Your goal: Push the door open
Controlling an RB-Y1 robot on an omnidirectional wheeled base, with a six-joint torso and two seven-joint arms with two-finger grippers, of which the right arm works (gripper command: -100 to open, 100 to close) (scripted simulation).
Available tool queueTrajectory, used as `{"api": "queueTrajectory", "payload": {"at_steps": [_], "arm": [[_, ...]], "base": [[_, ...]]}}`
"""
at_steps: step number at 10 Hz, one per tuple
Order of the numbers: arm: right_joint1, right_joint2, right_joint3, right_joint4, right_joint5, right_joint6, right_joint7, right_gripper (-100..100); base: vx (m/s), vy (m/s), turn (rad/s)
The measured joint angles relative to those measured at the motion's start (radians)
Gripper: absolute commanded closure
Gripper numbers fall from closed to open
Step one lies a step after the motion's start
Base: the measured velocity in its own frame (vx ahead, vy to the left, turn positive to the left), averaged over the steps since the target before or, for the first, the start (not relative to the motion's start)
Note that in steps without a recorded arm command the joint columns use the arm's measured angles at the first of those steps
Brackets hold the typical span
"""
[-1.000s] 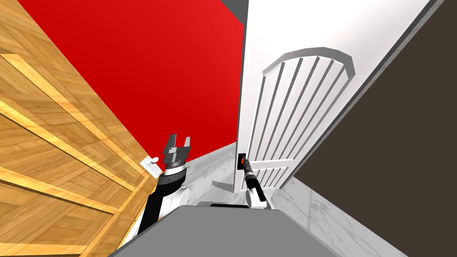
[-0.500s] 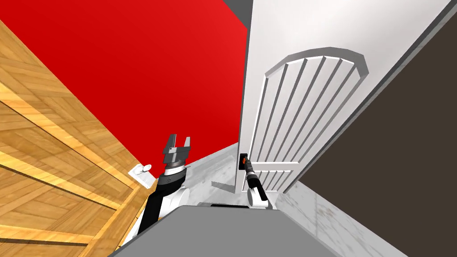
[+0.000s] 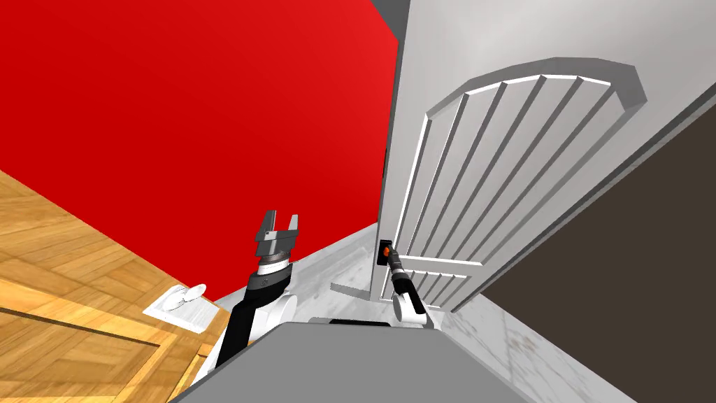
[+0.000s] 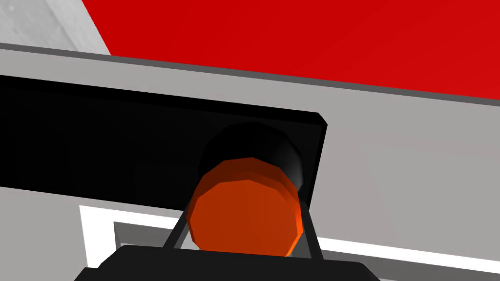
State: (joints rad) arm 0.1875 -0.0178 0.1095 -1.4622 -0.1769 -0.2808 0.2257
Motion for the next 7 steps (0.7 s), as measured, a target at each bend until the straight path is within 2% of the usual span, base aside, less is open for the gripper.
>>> {"api": "queueTrajectory", "payload": {"at_steps": [2,3,4,5,7], "arm": [[-0.01,-0.008,-0.025,0.011,-0.005,-0.008,0.0,100],[-0.013,-0.005,-0.042,0.01,-0.006,-0.005,0.005,100],[-0.016,-0.017,-0.061,0.009,-0.012,-0.001,0.004,-100],[-0.01,-0.026,-0.059,0.003,-0.015,0.0,0.004,-100],[0.002,-0.029,-0.048,-0.008,-0.016,-0.001,0.008,-100]], "base": [[0.161,0.09,-0.097],[0.16,0.086,-0.12],[-0.041,0.073,-0.08],[-0.189,0.053,-0.03],[-0.2,0.059,-0.037]]}}
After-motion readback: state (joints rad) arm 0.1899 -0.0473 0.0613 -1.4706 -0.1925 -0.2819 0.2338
